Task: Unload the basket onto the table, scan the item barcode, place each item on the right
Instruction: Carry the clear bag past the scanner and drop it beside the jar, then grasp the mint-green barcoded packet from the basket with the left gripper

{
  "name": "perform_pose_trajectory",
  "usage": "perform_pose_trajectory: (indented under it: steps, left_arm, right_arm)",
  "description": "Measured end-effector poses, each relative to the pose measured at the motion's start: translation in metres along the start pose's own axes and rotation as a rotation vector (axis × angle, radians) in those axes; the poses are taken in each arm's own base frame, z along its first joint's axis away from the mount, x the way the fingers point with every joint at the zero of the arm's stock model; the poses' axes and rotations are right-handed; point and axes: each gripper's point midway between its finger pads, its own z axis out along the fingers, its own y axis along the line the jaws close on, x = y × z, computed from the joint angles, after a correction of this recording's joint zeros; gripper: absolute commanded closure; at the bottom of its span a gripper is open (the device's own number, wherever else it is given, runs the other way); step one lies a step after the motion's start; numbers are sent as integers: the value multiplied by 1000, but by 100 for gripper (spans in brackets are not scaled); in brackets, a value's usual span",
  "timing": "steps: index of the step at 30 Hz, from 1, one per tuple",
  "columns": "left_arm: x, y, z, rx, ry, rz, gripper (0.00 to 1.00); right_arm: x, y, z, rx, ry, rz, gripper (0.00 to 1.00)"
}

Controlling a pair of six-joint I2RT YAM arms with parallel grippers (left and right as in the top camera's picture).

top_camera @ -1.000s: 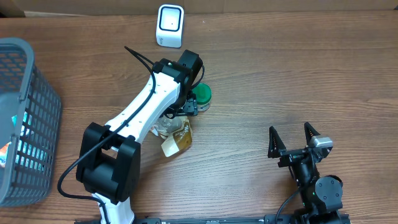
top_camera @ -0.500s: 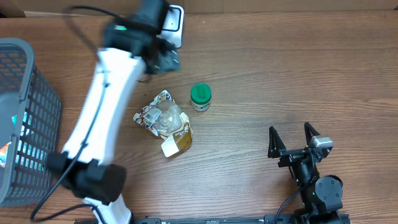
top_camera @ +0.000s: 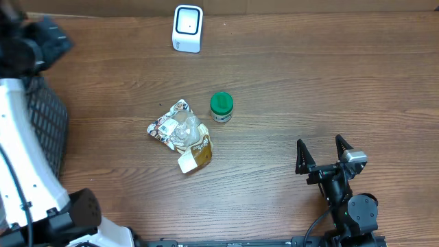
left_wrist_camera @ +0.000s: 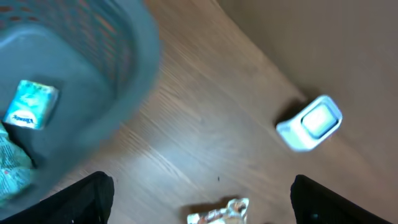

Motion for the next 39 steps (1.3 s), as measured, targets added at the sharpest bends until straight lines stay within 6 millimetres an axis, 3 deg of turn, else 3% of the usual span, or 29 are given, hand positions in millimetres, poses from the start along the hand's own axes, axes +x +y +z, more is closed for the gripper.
perform_pose_trajectory:
  steps: [9,13,16,26,29,39]
  left_arm:
    - [-40,72,-14,-9,-68,-190,9]
    - [-41,107,-18,-103,-75,-256,9]
    - [-36,135,-10,-197,-61,-299,7]
    - [35,243,80,-475,134,-474,12]
    - [48,263,98,-500,141,-493,19]
    - [117,305,154,-591,206,-452,19]
  right_arm:
    - [0,0,0,0,0,0,0]
    - [0,0,0,0,0,0,0]
    - [0,0,0,0,0,0,0]
    - [0,0,0,0,0,0,0]
    - [0,0,0,1,-1,0,0]
    - [0,0,0,0,0,0,0]
